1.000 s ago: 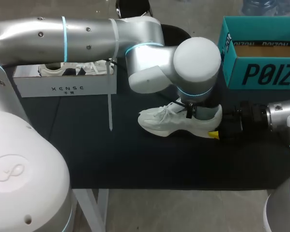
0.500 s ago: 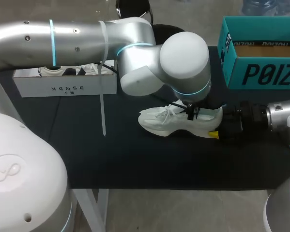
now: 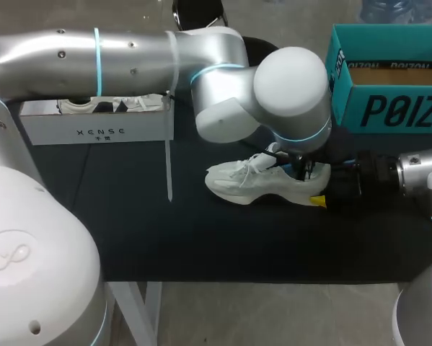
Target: Take the shoe out of the shoebox, open the shoe tongue, remove and reinsert the insole, then place the shoe into the shoebox
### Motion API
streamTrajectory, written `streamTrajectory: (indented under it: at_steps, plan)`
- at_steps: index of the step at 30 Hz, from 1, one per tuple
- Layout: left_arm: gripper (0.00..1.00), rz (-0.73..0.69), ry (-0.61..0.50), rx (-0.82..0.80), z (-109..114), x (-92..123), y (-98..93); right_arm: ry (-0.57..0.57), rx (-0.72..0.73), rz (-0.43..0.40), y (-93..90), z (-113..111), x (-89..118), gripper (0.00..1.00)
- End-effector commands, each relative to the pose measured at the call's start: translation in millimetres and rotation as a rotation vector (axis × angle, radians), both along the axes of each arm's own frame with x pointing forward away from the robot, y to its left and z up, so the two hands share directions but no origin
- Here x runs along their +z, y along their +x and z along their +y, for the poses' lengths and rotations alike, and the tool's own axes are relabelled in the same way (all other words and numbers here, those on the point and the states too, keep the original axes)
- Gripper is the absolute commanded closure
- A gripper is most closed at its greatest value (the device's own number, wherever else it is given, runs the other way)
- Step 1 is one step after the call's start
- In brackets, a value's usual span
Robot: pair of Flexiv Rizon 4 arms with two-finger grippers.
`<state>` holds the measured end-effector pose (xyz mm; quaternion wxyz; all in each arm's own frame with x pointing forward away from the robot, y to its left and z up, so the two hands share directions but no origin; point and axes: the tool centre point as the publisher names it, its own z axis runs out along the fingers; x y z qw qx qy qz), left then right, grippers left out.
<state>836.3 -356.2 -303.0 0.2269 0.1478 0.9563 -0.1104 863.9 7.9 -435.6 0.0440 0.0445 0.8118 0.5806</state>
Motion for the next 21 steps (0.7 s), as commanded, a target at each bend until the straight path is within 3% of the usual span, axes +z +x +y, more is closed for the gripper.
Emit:
streamTrajectory:
  at_steps: [1, 15, 16, 18, 21]
  plan:
    - [1.0, 0.005, 0.002, 0.001, -4.5, -2.7, 1.1, -0.005, -0.001, 0.0, -0.2, 1.5, -4.0, 1.0]
    - [1.0, 0.024, -0.019, 0.013, -5.1, -6.9, 3.1, -0.005, -0.001, 0.0, -0.2, 1.5, -4.0, 1.0]
    - [0.89, 0.025, -0.019, 0.014, -4.9, -7.2, 3.2, -0.005, -0.001, 0.0, -0.2, 1.5, -4.0, 1.0]
    - [0.78, 0.027, -0.02, 0.016, -4.5, -8.0, 3.5, -0.005, -0.001, 0.0, -0.2, 1.5, -4.0, 1.0]
    - [0.79, 0.033, -0.022, 0.023, -3.3, -9.5, 4.1, -0.005, -0.001, 0.0, -0.2, 1.5, -4.0, 1.0]
